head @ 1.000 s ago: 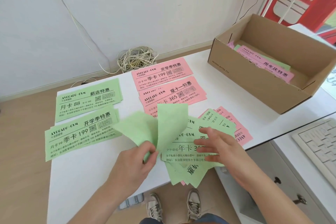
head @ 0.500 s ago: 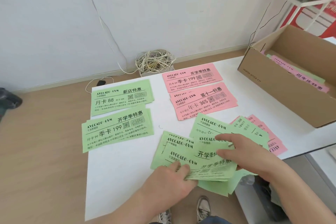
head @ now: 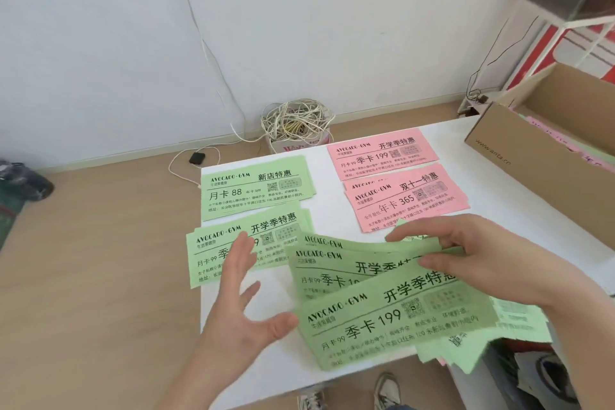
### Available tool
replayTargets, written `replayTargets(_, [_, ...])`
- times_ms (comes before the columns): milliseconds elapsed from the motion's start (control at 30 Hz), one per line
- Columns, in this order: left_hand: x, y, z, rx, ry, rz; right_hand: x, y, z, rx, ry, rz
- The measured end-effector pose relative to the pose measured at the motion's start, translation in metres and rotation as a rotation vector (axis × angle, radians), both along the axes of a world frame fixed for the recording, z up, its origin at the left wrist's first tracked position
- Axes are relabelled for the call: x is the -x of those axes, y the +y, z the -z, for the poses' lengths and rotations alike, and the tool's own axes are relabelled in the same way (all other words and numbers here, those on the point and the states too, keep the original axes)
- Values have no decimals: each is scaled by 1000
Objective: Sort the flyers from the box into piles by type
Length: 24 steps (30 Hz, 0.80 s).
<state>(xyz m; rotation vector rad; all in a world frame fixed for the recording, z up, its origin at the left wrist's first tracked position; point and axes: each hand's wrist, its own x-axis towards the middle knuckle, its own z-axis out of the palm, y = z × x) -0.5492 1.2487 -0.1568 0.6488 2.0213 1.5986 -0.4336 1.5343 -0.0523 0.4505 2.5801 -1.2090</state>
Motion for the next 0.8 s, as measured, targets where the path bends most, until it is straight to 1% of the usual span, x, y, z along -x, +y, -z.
replayTargets(67, [10,-6,3,-58,-171,-19,16,-11,-9,84,-19,-83])
replayTargets(133, [15,-9,2,-99,-322,22,32,-22,-17,151,-44,-154])
replayTargets(200, [18,-11,1,-119,-392,40,47,-30,-22,176,-21,-189])
replayTargets(300, [17,-21,-2,-202,-510,24,70,-36,-18,212,32,-150])
replayTargets(400, [17,-39,-6,-246,-570,-88,90,-40,0,221,90,-27])
replayTargets(433, [18,-43,-10,-260,-569,-113,96,-42,7,226,109,13])
replayTargets(500, [22,-47,-20,-218,-472,-138,106,-47,22,238,125,61])
replayTargets(567, [31,-43,-25,-99,-363,-251,115,-52,38,235,114,77])
replayTargets(667, [49,-40,-9,95,-209,-458,130,-60,59,232,120,135])
replayTargets(733, [63,-40,2,187,-139,-530,140,-67,72,241,136,211])
replayTargets(800, [74,-39,13,261,-88,-557,147,-72,85,212,128,265])
